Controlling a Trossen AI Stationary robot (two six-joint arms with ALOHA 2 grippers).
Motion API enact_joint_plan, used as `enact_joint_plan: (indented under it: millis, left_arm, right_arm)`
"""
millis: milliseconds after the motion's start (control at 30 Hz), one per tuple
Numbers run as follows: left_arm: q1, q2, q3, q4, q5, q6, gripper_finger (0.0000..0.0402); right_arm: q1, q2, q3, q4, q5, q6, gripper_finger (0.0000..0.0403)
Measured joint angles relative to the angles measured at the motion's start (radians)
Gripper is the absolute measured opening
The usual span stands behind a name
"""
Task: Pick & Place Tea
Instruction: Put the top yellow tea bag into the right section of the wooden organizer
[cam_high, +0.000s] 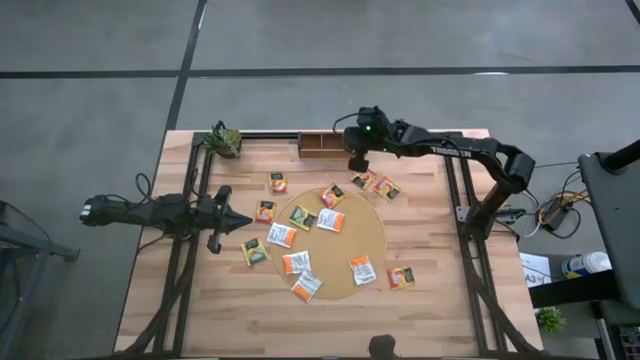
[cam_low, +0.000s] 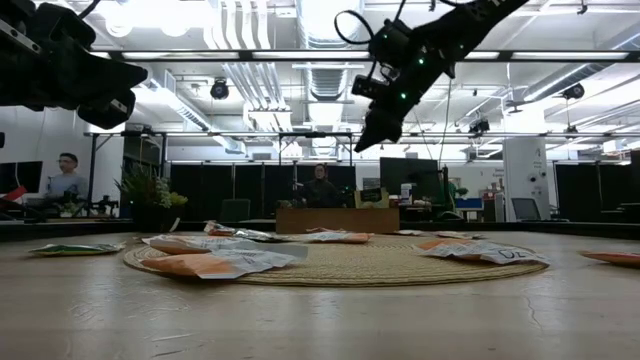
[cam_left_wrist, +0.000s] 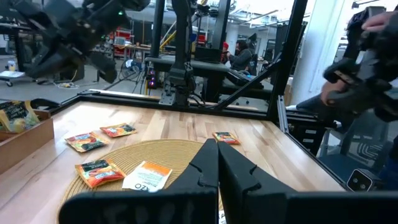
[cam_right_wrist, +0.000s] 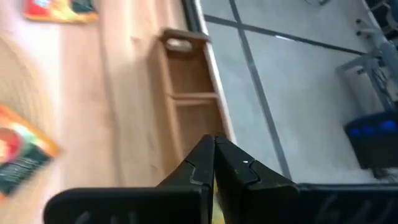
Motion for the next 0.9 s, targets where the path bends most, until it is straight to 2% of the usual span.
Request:
enact_joint_plan:
  millis: [400, 567, 700, 900]
  left_arm:
    - [0.0, 0.0, 0.0, 0.0, 0.0, 0.0, 0.0]
    - [0.0, 0.0, 0.0, 0.0, 0.0, 0.0, 0.0]
    - [0.0, 0.0, 0.0, 0.0, 0.0, 0.0, 0.0]
    - [0.0, 0.0, 0.0, 0.0, 0.0, 0.0, 0.0]
  right_arm:
    - [0.206, 0.0, 0.02, -0.034, -0.003, 0.158, 0.0009]
    - [0.268, 0.0, 0.049, -0.099, -0.002, 0.298, 0.0014]
    - [0.302, 0.008, 0.089, -0.165, -0.002, 0.431, 0.0042]
    - [0.339, 0.079, 0.182, -0.295, -0.018, 0.595, 0.0113]
